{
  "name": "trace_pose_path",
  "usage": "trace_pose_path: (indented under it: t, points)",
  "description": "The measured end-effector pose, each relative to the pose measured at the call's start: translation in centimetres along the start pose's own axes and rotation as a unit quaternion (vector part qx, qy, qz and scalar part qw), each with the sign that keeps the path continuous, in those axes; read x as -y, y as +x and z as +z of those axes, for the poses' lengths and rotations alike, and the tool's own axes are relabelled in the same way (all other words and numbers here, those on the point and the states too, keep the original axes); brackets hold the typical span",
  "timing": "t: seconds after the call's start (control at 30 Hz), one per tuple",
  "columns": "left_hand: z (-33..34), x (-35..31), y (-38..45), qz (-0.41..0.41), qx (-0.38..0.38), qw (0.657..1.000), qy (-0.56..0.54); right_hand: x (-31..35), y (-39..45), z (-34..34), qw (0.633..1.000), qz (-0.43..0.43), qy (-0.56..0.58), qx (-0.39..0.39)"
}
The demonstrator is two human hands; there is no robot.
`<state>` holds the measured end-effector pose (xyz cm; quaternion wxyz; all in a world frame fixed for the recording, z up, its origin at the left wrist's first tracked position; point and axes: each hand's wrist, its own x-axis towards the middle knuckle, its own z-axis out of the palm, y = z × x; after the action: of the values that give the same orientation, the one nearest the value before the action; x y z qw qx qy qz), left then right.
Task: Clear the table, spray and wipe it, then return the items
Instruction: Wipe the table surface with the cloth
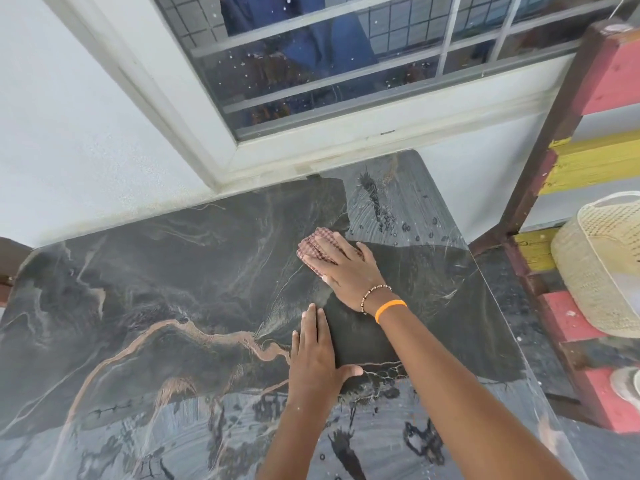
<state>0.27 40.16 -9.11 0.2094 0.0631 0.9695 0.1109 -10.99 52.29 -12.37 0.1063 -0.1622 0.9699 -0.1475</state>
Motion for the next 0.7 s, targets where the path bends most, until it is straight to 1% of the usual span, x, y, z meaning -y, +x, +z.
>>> trace_pose_path:
  t: [0.03,0.1,0.13,0.2,0.27,0.33,0.4,0.43,0.5,0.57,0.63,0.7]
  points:
    - [0.0,-0.2,0.1,-0.001,-0.002,1.000,-0.010,-1.1,0.4,-0.4,1.000,-0.002,-0.009,0.002]
    - [-0.1,-0.8,0.3,0.001,-0.003,0.999,-0.051,-3.8,0.4,-1.4,0.999,0.033,-0.018,-0.009]
    - [-0.2,-1.2,0.4,0.006,-0.001,0.998,-0.065,-5.4,0.0,-2.0,0.997,0.068,-0.013,-0.021]
    - [-0.3,-1.8,0.7,0.017,0.006,0.998,-0.056,-8.4,-1.6,-2.8,0.985,0.163,-0.002,-0.059]
    - [-0.3,-2.2,0.9,0.021,0.018,0.999,-0.029,-10.5,-4.2,-3.1,0.958,0.265,0.010,-0.105]
    - [-0.2,-2.4,1.2,0.017,0.023,0.999,-0.016,-11.0,-6.5,-2.8,0.923,0.355,0.031,-0.147]
    - [-0.2,-2.4,1.5,0.010,0.021,1.000,-0.014,-9.9,-7.9,-2.0,0.894,0.412,0.045,-0.169]
    - [-0.2,-2.4,1.5,0.010,0.020,1.000,-0.011,-8.8,-8.2,-1.5,0.890,0.421,0.043,-0.169]
    - [-0.1,-2.3,1.5,0.010,0.016,1.000,-0.008,-6.3,-7.9,-0.8,0.903,0.399,0.030,-0.156]
    - [0.0,-2.2,1.7,0.005,0.003,1.000,-0.024,-3.7,-6.6,-0.1,0.933,0.333,0.013,-0.135]
    - [-0.2,-2.0,2.0,-0.005,-0.018,0.998,-0.053,-1.5,-4.1,0.2,0.969,0.223,0.004,-0.105]
    - [-0.5,-2.0,2.5,-0.010,-0.038,0.998,-0.058,-0.2,-1.0,0.0,0.993,0.096,0.004,-0.068]
